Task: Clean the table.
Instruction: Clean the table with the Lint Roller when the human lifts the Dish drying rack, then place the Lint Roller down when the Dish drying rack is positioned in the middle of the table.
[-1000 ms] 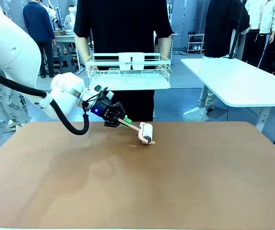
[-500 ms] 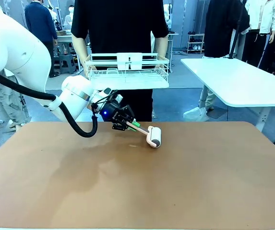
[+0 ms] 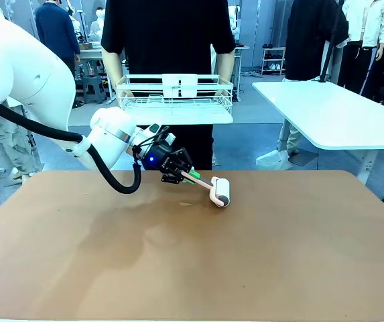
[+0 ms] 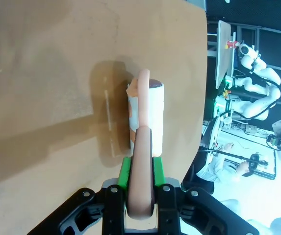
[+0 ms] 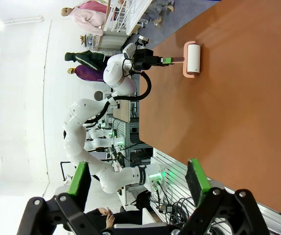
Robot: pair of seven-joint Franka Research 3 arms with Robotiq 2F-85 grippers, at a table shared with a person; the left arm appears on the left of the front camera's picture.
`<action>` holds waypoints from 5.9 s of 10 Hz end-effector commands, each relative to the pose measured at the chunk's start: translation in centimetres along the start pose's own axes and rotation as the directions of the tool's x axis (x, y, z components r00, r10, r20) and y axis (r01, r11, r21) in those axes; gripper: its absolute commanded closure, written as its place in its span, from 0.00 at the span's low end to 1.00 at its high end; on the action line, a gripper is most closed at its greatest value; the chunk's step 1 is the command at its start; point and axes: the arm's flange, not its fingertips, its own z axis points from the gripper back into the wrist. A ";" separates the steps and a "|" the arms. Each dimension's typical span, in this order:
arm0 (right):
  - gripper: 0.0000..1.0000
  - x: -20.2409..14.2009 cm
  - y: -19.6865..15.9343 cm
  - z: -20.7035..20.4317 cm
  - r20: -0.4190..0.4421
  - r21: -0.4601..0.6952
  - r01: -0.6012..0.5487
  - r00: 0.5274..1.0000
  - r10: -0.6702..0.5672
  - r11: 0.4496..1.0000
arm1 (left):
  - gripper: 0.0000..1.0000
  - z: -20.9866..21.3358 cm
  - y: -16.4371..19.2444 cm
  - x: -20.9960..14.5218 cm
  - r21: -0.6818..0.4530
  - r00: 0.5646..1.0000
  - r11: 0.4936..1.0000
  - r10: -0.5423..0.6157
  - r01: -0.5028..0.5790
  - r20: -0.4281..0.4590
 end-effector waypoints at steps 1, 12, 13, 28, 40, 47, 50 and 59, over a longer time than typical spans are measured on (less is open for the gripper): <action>0.00 -0.2 0.2 0.1 -0.003 0.013 -0.011 1.000 0.011 1.000 | 0.92 -2.4 0.2 0.2 0.025 0.999 0.999 0.033 -0.033 0.005; 0.00 -0.2 0.2 0.1 -0.003 0.013 -0.011 1.000 0.011 1.000 | 0.92 4.7 -5.9 -3.1 -0.079 0.995 0.997 0.032 -0.025 0.092; 0.00 -0.2 0.2 0.1 -0.003 0.013 -0.011 1.000 0.011 1.000 | 0.92 6.1 -6.0 -3.7 -0.055 0.995 0.997 0.059 -0.055 0.085; 0.00 -0.2 0.2 0.1 -0.003 0.013 -0.011 1.000 0.011 1.000 | 0.92 37.9 -10.5 -18.6 0.596 0.954 0.774 0.032 -0.213 0.299; 0.00 -0.2 0.2 0.1 -0.003 0.013 -0.011 1.000 0.011 1.000 | 0.92 39.4 -9.9 -18.9 0.619 0.961 0.764 0.005 -0.183 0.278; 0.00 -0.2 0.2 0.1 -0.003 0.013 -0.011 1.000 0.011 1.000 | 0.92 39.4 -9.9 -18.9 0.619 0.961 0.764 0.005 -0.183 0.278; 0.00 -0.2 0.2 0.1 -0.003 0.013 -0.011 1.000 0.011 1.000 | 0.92 39.4 -9.9 -18.9 0.619 0.961 0.764 0.005 -0.183 0.278; 0.00 -0.2 0.2 0.1 -0.003 0.013 -0.011 1.000 0.011 1.000 | 0.92 39.4 -9.9 -18.9 0.619 0.961 0.764 0.005 -0.183 0.278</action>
